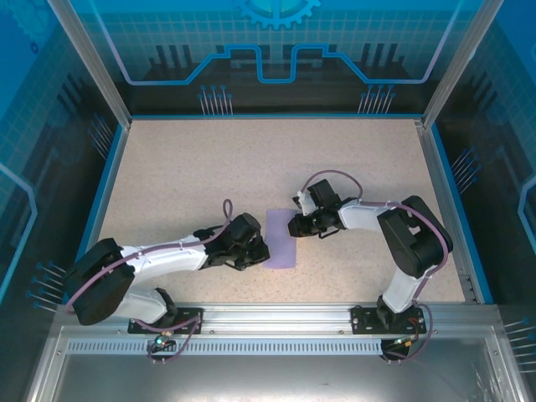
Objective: Fold a paper plane with a square sheet of paper (pick it up from the middle)
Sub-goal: Fold the triangle a second time at the center of the table.
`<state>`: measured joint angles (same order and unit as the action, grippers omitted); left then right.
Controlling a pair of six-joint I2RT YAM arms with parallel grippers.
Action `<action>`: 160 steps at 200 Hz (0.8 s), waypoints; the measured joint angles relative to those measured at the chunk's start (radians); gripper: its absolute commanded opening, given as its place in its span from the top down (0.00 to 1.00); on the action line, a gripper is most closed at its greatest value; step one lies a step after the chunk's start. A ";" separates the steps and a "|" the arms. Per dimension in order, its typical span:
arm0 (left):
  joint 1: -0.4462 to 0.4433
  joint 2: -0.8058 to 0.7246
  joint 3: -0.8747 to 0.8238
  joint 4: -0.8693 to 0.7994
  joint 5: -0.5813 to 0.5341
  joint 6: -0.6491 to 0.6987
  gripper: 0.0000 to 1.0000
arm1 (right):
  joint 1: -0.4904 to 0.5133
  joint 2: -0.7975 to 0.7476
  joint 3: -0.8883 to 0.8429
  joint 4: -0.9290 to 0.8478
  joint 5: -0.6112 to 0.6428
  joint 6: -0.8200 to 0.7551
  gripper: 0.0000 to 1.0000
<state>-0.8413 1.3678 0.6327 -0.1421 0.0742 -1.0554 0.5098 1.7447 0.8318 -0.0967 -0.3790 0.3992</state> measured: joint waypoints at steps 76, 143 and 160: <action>0.001 0.025 0.056 -0.036 0.016 0.049 1.00 | 0.016 -0.043 0.000 -0.024 -0.004 0.010 0.70; 0.001 0.092 0.116 -0.053 0.045 0.089 1.00 | 0.030 -0.219 -0.053 -0.031 -0.015 0.032 0.64; 0.001 0.109 0.132 -0.055 0.055 0.094 0.99 | 0.036 -0.247 -0.088 -0.031 -0.015 0.042 0.64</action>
<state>-0.8406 1.4765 0.7643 -0.1974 0.1291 -0.9611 0.5457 1.4979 0.7441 -0.1272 -0.3939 0.4412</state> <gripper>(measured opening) 0.051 0.363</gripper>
